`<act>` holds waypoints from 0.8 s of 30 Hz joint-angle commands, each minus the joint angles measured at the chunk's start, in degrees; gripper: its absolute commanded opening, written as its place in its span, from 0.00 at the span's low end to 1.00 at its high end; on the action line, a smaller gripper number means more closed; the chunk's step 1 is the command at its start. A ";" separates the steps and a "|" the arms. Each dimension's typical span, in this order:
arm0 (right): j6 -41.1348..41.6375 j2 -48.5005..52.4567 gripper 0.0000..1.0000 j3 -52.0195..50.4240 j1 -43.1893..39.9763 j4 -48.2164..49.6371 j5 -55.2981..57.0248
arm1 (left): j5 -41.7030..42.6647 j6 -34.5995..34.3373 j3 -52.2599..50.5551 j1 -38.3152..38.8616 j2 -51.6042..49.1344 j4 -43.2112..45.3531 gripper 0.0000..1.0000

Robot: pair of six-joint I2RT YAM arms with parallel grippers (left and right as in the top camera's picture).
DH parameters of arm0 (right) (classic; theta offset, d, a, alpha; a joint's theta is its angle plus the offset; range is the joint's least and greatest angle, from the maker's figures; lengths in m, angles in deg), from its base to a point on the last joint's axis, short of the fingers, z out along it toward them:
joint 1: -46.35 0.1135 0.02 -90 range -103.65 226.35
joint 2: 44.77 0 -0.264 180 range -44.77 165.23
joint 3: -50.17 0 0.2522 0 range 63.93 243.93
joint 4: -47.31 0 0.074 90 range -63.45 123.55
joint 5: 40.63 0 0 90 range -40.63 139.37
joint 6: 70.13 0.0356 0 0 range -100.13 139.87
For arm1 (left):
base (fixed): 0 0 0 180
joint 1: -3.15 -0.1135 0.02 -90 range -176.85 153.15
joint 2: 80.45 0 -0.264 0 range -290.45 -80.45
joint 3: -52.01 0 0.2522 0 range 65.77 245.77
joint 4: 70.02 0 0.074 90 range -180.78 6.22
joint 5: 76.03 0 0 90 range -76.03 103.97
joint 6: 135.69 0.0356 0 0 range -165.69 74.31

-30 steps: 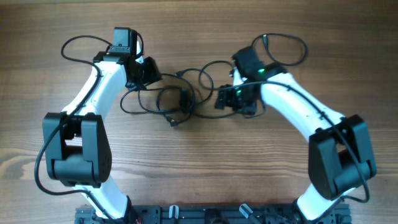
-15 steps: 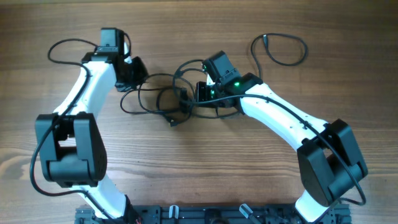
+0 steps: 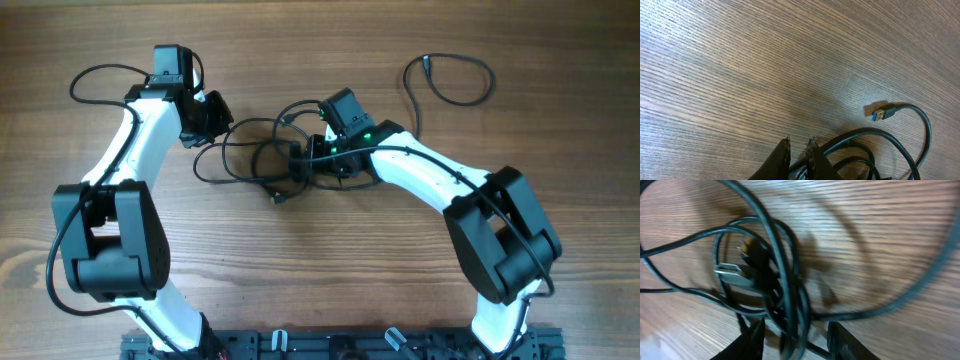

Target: Untangle cables

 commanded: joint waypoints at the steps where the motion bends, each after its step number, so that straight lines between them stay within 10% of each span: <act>1: 0.44 1.29 0.05 0.63 0.57 0.92 -3.93 | -0.48 0.11 -0.22 0.11 -0.57 0.02 0.15; 24: -10.16 -9.70 0.04 0.66 -3.98 25.33 -42.86 | 3.21 0.31 -0.22 -0.09 -0.57 0.26 0.13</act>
